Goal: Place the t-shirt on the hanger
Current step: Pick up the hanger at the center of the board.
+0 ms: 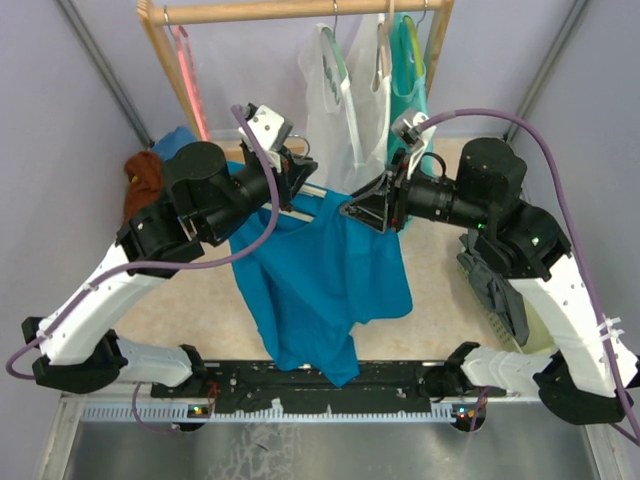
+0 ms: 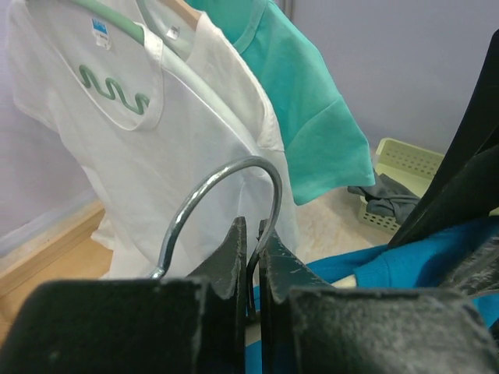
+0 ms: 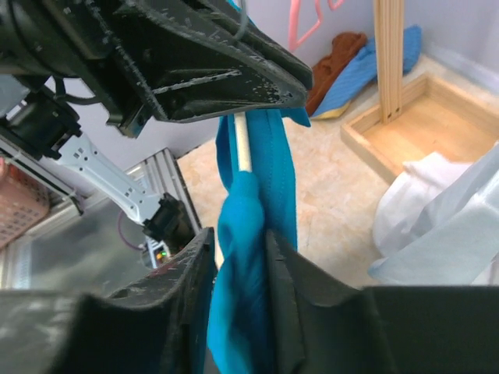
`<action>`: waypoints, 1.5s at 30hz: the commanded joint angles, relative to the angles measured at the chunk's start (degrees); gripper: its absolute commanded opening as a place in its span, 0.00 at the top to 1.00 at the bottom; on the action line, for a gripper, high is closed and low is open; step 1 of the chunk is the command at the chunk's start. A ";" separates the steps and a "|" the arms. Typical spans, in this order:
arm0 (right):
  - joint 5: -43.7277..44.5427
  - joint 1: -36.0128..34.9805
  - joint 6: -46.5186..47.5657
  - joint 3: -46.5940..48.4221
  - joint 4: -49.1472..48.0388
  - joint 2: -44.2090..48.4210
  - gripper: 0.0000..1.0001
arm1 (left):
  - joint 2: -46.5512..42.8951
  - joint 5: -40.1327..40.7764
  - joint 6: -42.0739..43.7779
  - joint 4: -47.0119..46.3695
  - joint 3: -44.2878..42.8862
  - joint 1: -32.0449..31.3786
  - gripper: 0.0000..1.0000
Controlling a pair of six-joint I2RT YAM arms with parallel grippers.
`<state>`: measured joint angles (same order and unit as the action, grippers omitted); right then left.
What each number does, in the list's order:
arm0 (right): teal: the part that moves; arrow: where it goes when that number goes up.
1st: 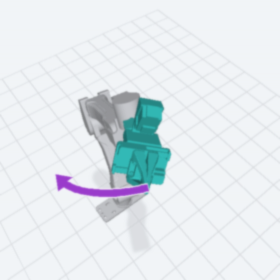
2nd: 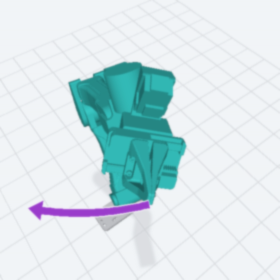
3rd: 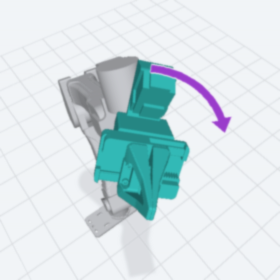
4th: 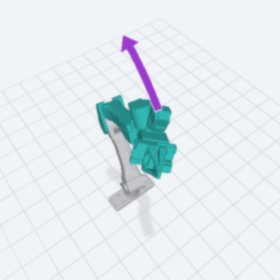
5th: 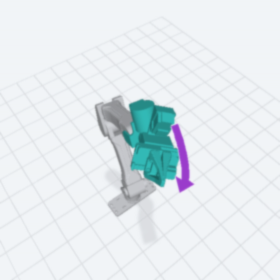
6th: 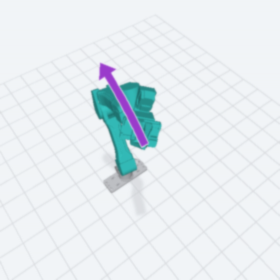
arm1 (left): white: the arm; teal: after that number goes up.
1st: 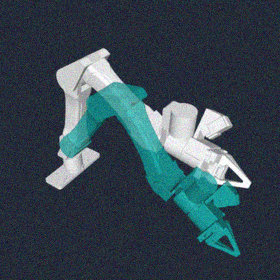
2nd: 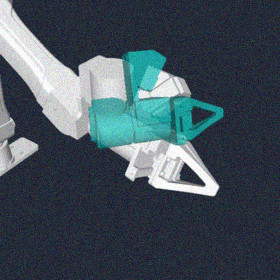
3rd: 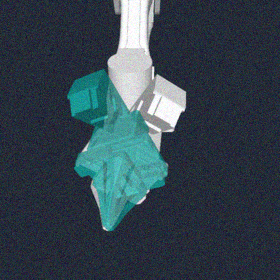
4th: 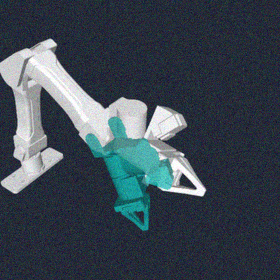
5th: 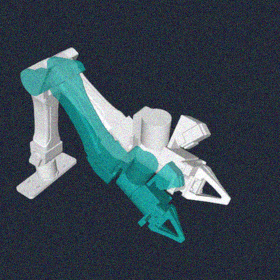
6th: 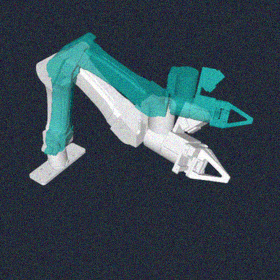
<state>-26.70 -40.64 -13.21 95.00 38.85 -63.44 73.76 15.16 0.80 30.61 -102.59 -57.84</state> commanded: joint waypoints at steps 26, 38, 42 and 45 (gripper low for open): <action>8.72 0.39 0.84 12.83 9.30 11.86 0.64 | 8.56 -4.56 10.27 -4.42 -28.27 0.45 1.00; 12.84 0.39 -8.49 -4.39 1.29 15.11 0.59 | 8.73 -1.57 10.95 -5.40 -25.85 0.45 1.00; 15.87 0.40 -8.15 -4.76 1.04 14.08 0.52 | 8.07 -1.52 10.44 -6.18 -24.05 0.45 1.00; 14.59 0.39 -8.36 -5.34 -0.74 13.35 0.49 | 7.74 -1.15 10.44 -6.82 -22.80 0.45 1.00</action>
<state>-13.23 -40.64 -20.82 89.89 43.66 -49.63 82.87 12.86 11.00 28.23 -126.28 -57.69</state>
